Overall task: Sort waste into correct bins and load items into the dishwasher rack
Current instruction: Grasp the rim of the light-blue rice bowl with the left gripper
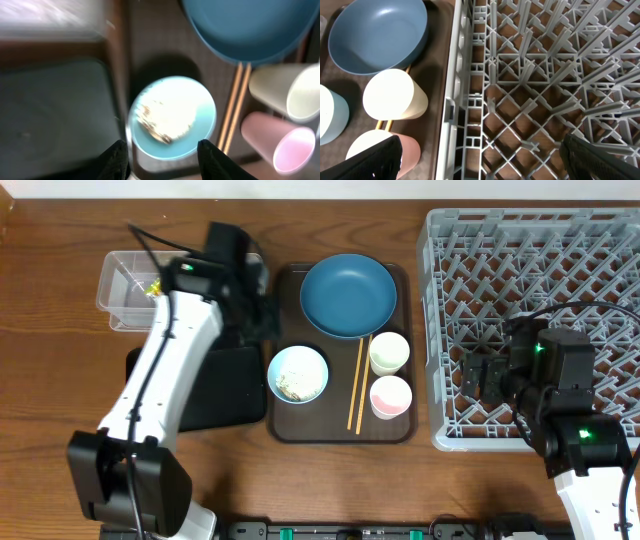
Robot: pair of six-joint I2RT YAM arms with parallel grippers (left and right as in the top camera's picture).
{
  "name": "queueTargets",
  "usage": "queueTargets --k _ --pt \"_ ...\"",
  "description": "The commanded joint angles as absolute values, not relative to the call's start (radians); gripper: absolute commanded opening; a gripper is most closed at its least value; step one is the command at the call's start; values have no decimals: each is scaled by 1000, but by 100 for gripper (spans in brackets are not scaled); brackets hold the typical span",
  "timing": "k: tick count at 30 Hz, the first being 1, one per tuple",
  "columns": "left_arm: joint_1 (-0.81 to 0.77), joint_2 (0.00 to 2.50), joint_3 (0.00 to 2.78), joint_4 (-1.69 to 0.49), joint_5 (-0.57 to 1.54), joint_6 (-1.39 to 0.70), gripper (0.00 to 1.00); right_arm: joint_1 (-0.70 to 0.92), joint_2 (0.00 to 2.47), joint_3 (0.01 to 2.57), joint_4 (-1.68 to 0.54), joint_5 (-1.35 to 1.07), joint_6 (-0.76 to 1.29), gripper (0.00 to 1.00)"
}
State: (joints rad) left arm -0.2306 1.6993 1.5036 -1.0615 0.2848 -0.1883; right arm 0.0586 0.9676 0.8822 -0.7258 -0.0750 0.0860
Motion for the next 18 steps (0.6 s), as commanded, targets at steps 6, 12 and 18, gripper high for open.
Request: queueTargets --k 6,12,18 --pt "-376 1713 1411 -947 302 -207 49 46 962 903 -727 -79 73 99" --pt "-459 1726 1323 -830 299 -281 48 46 962 903 -727 -79 73 99" --pt "-525 1753 1251 -751 177 -332 48 46 962 903 -730 -79 73 99"
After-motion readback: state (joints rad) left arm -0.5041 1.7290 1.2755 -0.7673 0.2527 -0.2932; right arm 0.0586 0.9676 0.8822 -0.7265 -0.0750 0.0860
